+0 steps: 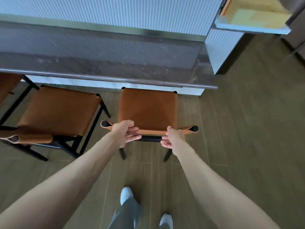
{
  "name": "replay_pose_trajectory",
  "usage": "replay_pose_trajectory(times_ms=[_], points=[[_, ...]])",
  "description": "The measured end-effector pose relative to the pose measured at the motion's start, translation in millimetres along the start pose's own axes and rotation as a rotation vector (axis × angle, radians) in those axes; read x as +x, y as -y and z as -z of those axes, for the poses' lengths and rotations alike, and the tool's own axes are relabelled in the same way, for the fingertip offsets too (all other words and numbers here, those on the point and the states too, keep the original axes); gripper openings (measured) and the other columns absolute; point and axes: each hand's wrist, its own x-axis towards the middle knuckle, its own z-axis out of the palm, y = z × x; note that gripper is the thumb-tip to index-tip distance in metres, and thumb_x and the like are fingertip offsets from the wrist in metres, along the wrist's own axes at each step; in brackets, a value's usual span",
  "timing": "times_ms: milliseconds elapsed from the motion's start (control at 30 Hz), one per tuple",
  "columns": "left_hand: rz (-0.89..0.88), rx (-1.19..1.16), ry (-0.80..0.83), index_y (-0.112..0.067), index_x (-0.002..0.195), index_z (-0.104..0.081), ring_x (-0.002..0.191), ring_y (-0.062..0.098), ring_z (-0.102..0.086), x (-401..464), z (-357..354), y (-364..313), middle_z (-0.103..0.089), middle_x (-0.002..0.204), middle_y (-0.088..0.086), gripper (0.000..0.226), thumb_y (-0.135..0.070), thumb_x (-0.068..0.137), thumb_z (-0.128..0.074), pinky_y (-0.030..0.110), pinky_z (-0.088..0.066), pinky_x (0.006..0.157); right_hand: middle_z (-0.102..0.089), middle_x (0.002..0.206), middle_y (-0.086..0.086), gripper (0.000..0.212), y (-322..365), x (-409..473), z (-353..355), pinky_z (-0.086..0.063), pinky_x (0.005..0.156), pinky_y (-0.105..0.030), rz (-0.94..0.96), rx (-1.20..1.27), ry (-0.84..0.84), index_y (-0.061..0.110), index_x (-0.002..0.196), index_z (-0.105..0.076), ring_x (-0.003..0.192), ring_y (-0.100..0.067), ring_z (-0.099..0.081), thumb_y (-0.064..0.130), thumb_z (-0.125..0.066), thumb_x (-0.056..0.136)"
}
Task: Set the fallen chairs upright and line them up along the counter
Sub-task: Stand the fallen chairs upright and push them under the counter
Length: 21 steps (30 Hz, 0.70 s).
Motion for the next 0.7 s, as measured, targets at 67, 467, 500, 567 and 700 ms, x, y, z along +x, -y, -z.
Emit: replay_pose_trajectory(times_ms=[67,467,500,567,700], points=[[-0.146,-0.021,0.079,0.003,0.110,-0.063,0.086,0.033,-0.071,-47.7,-0.3,-20.4,-0.071,0.102,0.022,0.019,-0.011,0.098,-0.059,0.043,-0.063,0.062,-0.073,0.102,-0.011,0.031,15.0,-37.4,21.4,-0.063,0.083,-0.038,0.133,0.093,0.029,0.001,0.115,-0.065,0.087,-0.025,-0.073,0.027,-0.054,0.104],[-0.767,0.109,0.082,-0.010,0.121,-0.067,0.110,0.024,-0.069,-207.8,-21.1,16.7,-0.072,0.116,0.011,0.025,-0.017,0.102,-0.052,0.040,-0.055,0.098,-0.073,0.118,-0.004,0.031,43.6,-166.4,144.6,-0.054,0.103,-0.041,0.801,0.032,0.172,0.015,0.116,-0.069,0.110,-0.021,-0.070,0.034,-0.045,0.108],[-0.772,0.141,0.073,-0.010,0.122,-0.067,0.111,0.024,-0.068,-210.4,-20.9,25.5,-0.072,0.116,0.010,0.025,-0.017,0.102,-0.053,0.040,-0.054,0.099,-0.072,0.119,-0.004,0.031,37.1,-168.7,142.3,-0.054,0.103,-0.041,0.804,0.044,0.169,0.015,0.117,-0.068,0.111,-0.021,-0.069,0.034,-0.045,0.108],[-0.788,0.189,0.057,-0.011,0.122,-0.067,0.111,0.023,-0.068,-214.8,-15.8,36.1,-0.071,0.117,0.009,0.025,-0.016,0.102,-0.054,0.041,-0.053,0.102,-0.072,0.118,-0.003,0.032,26.8,-171.5,136.9,-0.054,0.102,-0.038,0.825,0.067,0.156,0.016,0.117,-0.068,0.113,-0.020,-0.068,0.035,-0.045,0.108],[-0.802,0.211,0.066,-0.012,0.122,-0.067,0.112,0.023,-0.067,-221.0,7.8,42.6,-0.071,0.117,0.010,0.024,-0.014,0.100,-0.056,0.040,-0.052,0.103,-0.072,0.120,-0.004,0.037,12.0,-176.0,127.8,-0.051,0.106,-0.041,0.846,0.110,0.104,0.011,0.125,-0.068,0.115,-0.021,-0.067,0.036,-0.045,0.108]])
